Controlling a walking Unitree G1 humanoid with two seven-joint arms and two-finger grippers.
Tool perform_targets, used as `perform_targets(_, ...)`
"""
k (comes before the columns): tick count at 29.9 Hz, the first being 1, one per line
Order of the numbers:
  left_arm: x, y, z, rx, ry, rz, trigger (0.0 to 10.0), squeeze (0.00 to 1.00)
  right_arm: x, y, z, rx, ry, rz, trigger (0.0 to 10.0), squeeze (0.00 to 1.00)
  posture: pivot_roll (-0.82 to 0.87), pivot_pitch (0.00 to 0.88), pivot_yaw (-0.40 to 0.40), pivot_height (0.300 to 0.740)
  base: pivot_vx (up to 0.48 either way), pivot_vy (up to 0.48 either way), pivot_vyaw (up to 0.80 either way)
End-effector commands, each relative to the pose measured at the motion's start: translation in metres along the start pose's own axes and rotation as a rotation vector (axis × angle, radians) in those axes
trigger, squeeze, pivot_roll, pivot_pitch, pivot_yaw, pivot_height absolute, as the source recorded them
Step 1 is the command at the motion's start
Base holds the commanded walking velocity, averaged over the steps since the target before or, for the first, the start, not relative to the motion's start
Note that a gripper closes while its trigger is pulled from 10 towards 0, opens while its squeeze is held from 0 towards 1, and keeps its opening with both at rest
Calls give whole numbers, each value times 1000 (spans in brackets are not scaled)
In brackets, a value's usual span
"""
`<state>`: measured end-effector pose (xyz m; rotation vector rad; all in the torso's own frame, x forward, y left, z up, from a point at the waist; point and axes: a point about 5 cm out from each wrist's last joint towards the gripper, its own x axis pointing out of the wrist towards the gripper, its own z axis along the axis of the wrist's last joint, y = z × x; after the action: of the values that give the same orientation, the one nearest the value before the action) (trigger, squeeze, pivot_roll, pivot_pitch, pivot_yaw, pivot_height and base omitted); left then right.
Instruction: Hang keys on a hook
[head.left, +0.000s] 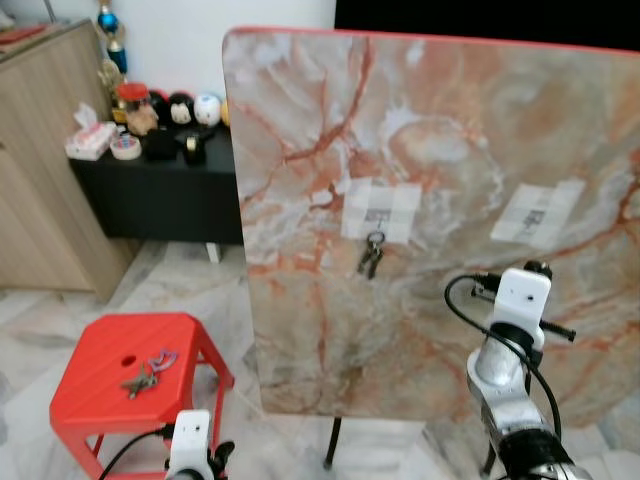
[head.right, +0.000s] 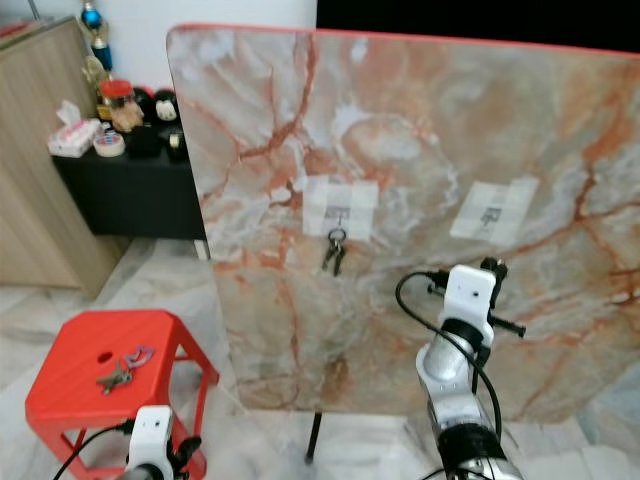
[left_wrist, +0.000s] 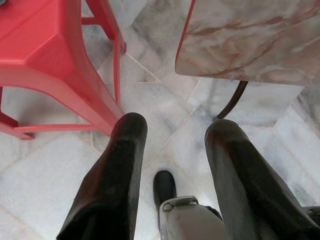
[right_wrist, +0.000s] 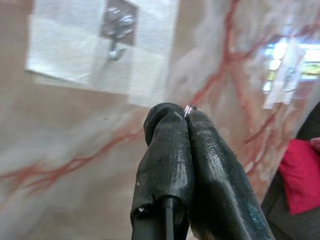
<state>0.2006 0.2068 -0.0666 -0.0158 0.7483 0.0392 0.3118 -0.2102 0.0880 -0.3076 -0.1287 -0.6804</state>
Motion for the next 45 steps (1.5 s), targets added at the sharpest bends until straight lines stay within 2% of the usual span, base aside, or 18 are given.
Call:
perform_targets(1,0,0,0,9,4,-5,10000,0,3,-5,3,-18,-22,-18,10000,0,71,0,-71,740,0,0,0)
perform_targets(7,0,-1,0,13,5,-7,10000,0,3,-5,7,-60,-67,-2,10000,0,69,0,-70,740,0,0,0)
perform_targets(16,1,-2,0,18,4,-11,10000,0,2,6,24,-143,-184,68,10000,0,70,0,-71,740,0,0,0)
perform_targets(29,1,-4,1,24,3,-16,10000,0,2,7,22,-170,-162,70,10000,0,70,0,-71,740,0,0,0)
perform_targets(45,1,-5,1,26,2,-16,10000,0,15,7,26,-212,-149,67,10000,0,72,0,-71,740,0,0,0)
